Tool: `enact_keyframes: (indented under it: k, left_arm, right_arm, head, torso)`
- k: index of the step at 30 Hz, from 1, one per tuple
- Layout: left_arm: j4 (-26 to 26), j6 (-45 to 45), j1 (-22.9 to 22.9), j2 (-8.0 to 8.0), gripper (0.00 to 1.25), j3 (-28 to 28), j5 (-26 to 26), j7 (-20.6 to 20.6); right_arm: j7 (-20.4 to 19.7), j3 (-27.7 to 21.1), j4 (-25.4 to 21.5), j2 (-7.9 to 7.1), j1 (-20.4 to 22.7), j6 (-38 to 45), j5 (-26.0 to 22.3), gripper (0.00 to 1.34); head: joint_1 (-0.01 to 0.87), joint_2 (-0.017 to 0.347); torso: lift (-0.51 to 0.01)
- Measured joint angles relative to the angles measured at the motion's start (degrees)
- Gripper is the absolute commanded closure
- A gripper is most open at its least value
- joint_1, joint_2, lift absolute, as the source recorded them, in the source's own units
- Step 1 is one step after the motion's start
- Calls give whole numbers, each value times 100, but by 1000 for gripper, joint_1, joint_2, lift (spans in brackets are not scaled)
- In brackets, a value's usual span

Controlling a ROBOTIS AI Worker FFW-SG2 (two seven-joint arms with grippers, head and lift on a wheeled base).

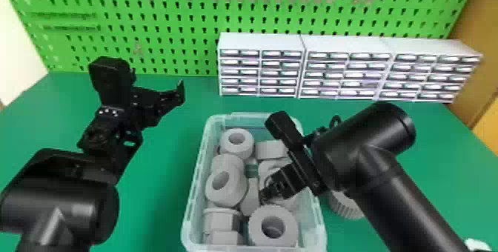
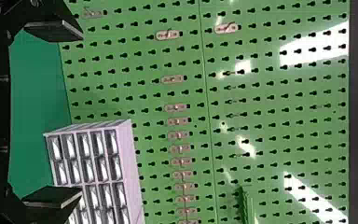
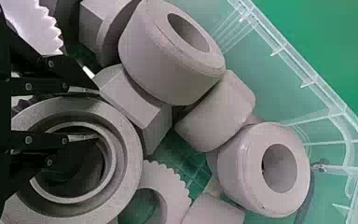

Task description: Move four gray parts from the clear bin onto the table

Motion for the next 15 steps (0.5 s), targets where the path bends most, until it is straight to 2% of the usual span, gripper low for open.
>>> enact_keyframes:
  k: [6,15]
  left_arm:
    - [1,3,4,0,117,0,13,-8]
    - [1,10,33,0,117,8,26,-8]
  right_arm:
    - [-1,-11,-54,3,8,-5,27,1010]
    - [0,-29,-326,4,-28,4,312,1010]
  head:
    - [678,34]
    - [678,34]
  torso:
    - [-50]
    - [-50]
